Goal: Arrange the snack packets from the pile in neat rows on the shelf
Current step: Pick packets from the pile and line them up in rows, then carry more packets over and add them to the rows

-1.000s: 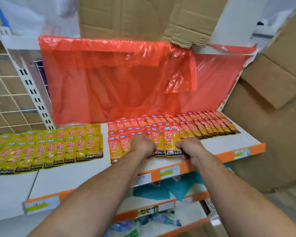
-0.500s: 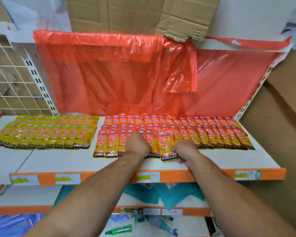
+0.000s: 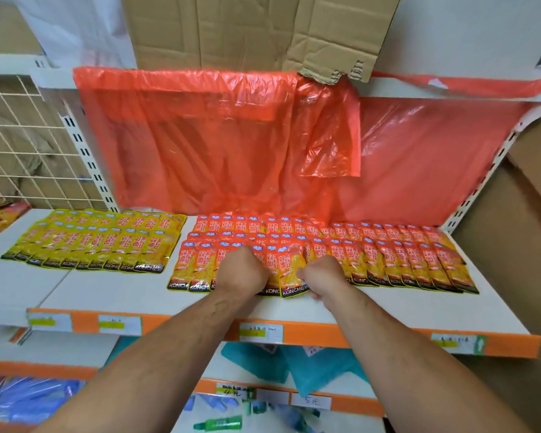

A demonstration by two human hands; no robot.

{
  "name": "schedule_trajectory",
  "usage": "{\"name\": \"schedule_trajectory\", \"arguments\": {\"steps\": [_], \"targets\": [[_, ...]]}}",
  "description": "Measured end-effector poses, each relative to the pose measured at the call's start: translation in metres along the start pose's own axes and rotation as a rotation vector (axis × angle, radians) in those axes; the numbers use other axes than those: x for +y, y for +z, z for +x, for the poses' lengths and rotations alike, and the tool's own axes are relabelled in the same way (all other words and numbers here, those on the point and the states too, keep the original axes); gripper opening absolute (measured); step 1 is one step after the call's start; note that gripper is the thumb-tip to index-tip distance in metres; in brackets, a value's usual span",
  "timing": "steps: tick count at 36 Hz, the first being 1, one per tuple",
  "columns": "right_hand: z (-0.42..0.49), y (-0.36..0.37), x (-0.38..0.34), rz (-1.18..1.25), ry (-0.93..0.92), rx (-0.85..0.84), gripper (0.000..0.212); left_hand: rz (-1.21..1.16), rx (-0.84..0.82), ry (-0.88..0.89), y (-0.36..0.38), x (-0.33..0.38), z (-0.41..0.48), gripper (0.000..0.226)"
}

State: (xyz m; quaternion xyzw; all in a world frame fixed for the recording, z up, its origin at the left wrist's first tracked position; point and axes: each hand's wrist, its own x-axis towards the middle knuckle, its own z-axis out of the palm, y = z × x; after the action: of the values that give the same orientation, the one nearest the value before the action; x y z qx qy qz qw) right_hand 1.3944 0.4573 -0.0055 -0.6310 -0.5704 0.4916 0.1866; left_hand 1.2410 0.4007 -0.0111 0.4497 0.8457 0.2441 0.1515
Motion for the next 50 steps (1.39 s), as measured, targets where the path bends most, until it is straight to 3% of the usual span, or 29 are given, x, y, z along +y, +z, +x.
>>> {"name": "schedule_trajectory", "arguments": {"steps": [5, 11, 21, 25, 30, 38, 50], "targets": [[-0.003, 0.004, -0.003, -0.254, -0.066, 0.116, 0.027, 0.012, 0.025, 0.022, -0.002, -0.004, 0.002, 0.015], [-0.004, 0.003, -0.002, -0.451, -0.108, 0.155, 0.036, 0.044, 0.048, 0.049, -0.001, -0.006, 0.003, 0.012], [-0.011, 0.002, -0.001, -0.661, -0.186, 0.209, 0.023, 0.091, 0.072, 0.116, -0.006, -0.006, -0.007, 0.014], [-0.015, 0.003, -0.005, -0.671, -0.257, 0.235, 0.006, 0.148, 0.113, 0.138, -0.014, -0.008, -0.015, 0.015], [-0.027, 0.021, -0.009, -0.725, -0.457, 0.231, 0.027, 0.344, 0.197, 0.213, -0.019, -0.025, -0.025, 0.038], [-0.045, 0.067, -0.017, -0.825, -0.689, 0.025, 0.059, 0.493, 0.176, 0.213, -0.047, -0.075, -0.035, 0.052], [-0.087, 0.189, -0.072, -0.838, -0.896, -0.128, 0.061, 0.461, 0.176, -0.021, -0.122, -0.200, -0.060, 0.066]]}}
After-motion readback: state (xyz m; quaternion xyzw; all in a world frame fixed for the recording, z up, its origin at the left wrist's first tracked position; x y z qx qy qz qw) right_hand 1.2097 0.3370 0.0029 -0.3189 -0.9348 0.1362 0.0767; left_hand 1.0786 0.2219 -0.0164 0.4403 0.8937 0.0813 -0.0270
